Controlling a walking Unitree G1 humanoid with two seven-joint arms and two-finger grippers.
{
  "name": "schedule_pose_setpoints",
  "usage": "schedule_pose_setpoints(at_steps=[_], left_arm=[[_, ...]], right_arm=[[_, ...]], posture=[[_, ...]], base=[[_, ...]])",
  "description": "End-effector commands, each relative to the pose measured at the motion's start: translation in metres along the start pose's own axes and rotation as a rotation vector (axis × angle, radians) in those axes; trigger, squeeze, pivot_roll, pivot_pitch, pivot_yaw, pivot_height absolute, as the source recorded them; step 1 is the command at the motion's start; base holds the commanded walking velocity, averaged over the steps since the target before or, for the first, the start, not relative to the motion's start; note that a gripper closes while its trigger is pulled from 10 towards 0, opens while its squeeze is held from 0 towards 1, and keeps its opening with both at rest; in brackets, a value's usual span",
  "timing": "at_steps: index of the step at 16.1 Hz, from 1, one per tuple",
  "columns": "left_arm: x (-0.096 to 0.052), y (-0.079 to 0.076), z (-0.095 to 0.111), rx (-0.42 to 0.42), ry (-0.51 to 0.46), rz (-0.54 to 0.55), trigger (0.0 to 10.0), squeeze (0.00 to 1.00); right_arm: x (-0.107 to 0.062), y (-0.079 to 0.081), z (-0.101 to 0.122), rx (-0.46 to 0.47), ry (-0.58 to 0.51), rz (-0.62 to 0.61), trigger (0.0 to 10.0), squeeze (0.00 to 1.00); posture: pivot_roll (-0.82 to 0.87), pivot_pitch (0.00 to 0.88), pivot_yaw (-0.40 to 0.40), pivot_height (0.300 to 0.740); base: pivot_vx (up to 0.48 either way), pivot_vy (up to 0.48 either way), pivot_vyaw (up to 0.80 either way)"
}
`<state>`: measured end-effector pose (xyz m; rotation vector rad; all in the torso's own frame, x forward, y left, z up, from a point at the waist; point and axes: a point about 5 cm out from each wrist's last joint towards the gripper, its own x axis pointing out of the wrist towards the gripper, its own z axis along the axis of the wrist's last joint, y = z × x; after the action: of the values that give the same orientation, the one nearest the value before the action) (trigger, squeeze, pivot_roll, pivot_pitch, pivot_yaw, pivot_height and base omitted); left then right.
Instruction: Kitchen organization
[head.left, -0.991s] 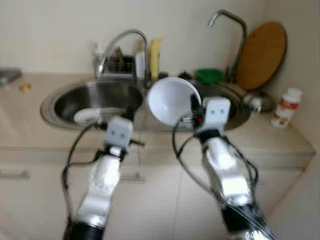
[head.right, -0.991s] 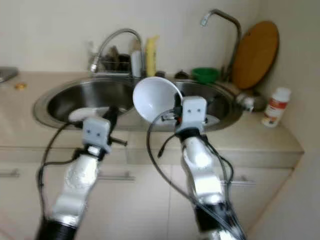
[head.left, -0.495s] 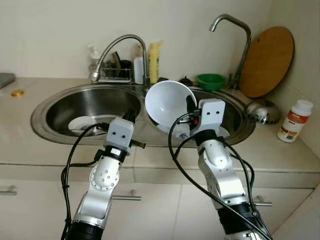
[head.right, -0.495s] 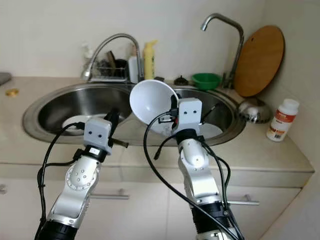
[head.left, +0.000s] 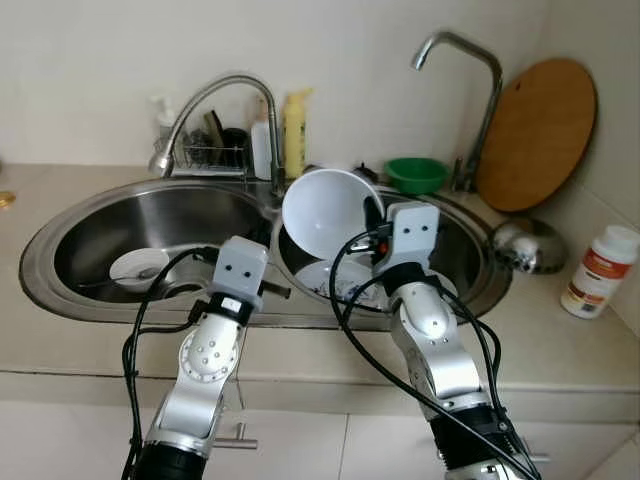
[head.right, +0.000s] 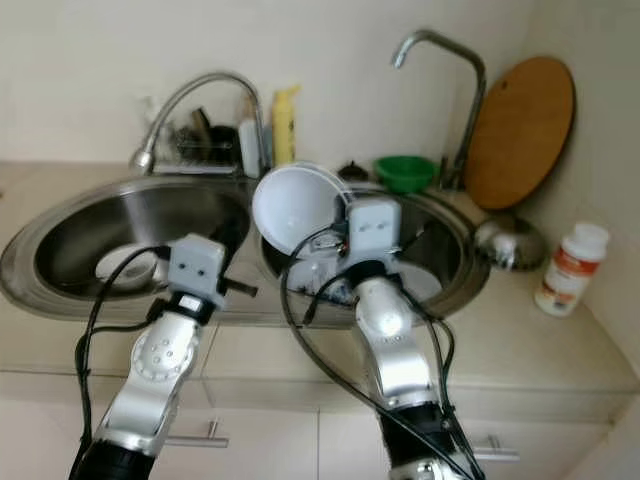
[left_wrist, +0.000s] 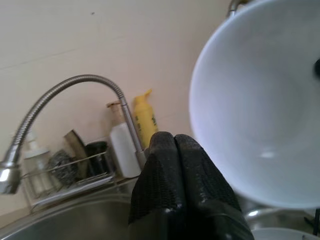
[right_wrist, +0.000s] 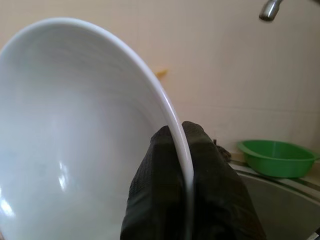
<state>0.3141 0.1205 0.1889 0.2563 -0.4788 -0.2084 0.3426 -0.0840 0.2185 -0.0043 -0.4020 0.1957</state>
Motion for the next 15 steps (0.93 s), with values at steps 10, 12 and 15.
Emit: schedule_pose_setpoints(at_steps=[10, 12, 15], left_arm=[[0.002, -0.013, 0.002, -0.018, 0.001, -0.045, 10.0, 0.0], [0.001, -0.013, 0.001, -0.017, 0.003, -0.048, 10.0, 0.0], [0.001, -0.014, 0.001, -0.021, 0.004, -0.049, 10.0, 0.0]], right_arm=[[0.016, -0.03, -0.038, -0.398, 0.263, 0.033, 10.0, 0.0], [0.013, -0.027, -0.046, -0.485, 0.299, 0.089, 10.0, 0.0], [0.007, -0.02, -0.054, -0.423, 0.316, 0.138, 10.0, 0.47]], posture=[[0.07, 0.0, -0.011, 0.74], [0.07, 0.0, -0.011, 0.74], [0.07, 0.0, -0.01, 0.74]], base=[[0.028, 0.0, 0.0], [0.0, 0.0, 0.0], [0.0, 0.0, 0.0]])
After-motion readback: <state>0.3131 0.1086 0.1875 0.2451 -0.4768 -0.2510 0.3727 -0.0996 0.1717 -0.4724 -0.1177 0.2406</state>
